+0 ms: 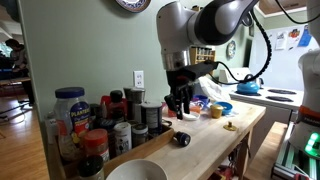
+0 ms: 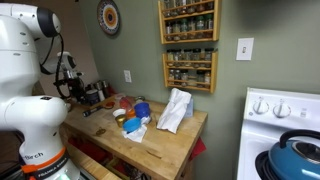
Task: Turn on the torch
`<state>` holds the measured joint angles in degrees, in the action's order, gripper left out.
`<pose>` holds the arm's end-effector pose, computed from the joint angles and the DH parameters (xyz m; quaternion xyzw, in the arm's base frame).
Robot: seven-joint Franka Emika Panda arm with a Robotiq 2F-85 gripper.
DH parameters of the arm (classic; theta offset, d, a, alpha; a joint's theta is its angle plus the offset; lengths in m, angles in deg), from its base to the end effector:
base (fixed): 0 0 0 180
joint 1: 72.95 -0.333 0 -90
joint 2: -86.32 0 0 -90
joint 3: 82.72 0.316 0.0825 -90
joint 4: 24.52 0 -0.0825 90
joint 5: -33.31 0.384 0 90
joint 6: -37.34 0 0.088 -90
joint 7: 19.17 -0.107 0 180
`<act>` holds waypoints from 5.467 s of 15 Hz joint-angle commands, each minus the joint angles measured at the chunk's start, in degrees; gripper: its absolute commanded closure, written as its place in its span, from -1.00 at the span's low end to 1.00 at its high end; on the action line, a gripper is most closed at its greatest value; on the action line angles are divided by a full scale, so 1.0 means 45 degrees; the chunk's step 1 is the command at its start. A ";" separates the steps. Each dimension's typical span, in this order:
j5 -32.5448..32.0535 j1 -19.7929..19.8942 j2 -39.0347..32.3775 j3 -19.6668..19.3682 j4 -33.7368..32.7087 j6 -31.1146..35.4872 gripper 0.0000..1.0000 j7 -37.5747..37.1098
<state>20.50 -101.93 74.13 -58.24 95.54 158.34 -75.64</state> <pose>0.3405 0.4367 0.3156 0.9945 0.0392 -0.0111 0.0966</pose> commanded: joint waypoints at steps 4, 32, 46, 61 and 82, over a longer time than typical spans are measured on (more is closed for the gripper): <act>-0.1464 -0.0954 -0.1448 -0.0794 -0.0377 0.0449 1.00 -0.2617; -0.2542 -0.2698 -0.2685 -0.2587 -0.1394 -0.0142 1.00 -0.5051; -0.2790 -0.2796 -0.2741 -0.2757 -0.1424 -0.0085 1.00 -0.5545; -0.2807 -0.2817 -0.2949 -0.2772 -0.1522 -0.0262 1.00 -0.5428; -0.2723 -0.2746 -0.3256 -0.2744 -0.1460 -0.0152 1.00 -0.5434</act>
<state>8.92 -113.60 61.87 -70.23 89.30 156.85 -99.09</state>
